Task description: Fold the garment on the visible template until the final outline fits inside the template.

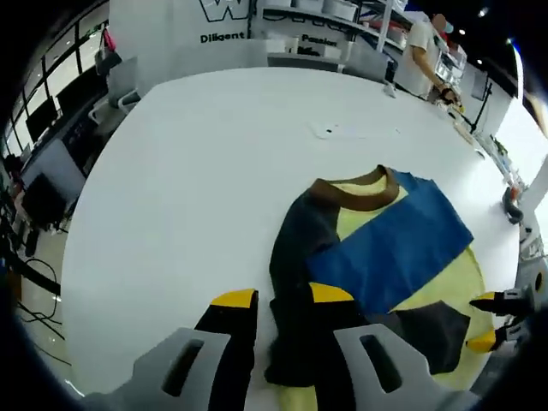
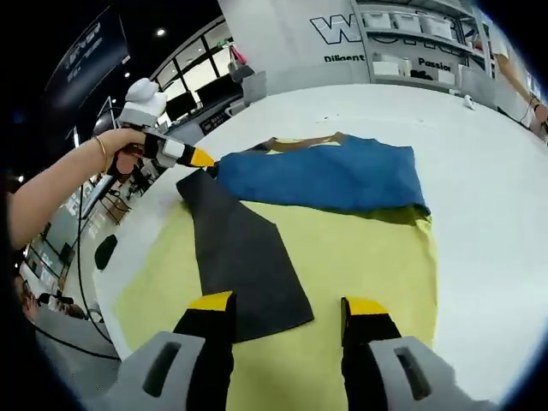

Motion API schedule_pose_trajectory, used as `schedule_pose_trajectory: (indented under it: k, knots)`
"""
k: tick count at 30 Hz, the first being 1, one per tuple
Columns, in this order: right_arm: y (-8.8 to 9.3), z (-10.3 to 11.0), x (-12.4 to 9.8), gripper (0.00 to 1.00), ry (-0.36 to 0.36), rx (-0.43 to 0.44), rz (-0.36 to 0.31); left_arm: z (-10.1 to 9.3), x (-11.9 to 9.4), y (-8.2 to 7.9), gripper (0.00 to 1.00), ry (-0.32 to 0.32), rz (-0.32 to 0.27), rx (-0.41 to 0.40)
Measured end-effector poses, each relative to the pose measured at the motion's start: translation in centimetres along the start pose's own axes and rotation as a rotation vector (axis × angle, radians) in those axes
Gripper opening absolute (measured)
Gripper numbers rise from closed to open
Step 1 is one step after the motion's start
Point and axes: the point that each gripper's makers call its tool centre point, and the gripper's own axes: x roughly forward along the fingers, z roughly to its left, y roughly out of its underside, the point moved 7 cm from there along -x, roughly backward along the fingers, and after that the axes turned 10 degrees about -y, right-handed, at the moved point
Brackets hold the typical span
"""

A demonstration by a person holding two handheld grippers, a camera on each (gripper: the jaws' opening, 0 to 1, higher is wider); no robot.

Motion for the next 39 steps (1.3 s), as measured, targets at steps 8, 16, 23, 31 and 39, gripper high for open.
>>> schedule_pose_trajectory:
  k: [8,16,23,31,39]
  knots:
    - [0.0,-0.1,-0.2,0.39,0.062,-0.017,-0.003,0.1,0.2,-0.2,0.08,-0.017,0.026,0.058]
    - [0.1,0.4,0.1,0.37,0.077,-0.018,-0.003,0.1,0.6,0.0,0.11,0.013,0.063,0.036]
    - [0.0,0.5,0.3,0.28,0.113,0.005,0.0,-0.1,1.1,0.3,0.0,0.024,0.091,0.011]
    - [0.4,0.4,0.1,0.12,0.174,-0.009,0.042,0.1,1.1,0.2,0.0,0.034,0.102,0.007]
    - [0.4,0.3,0.2,0.0,0.204,-0.063,0.075,0.8,0.9,0.0,0.0,0.105,0.131,-0.132]
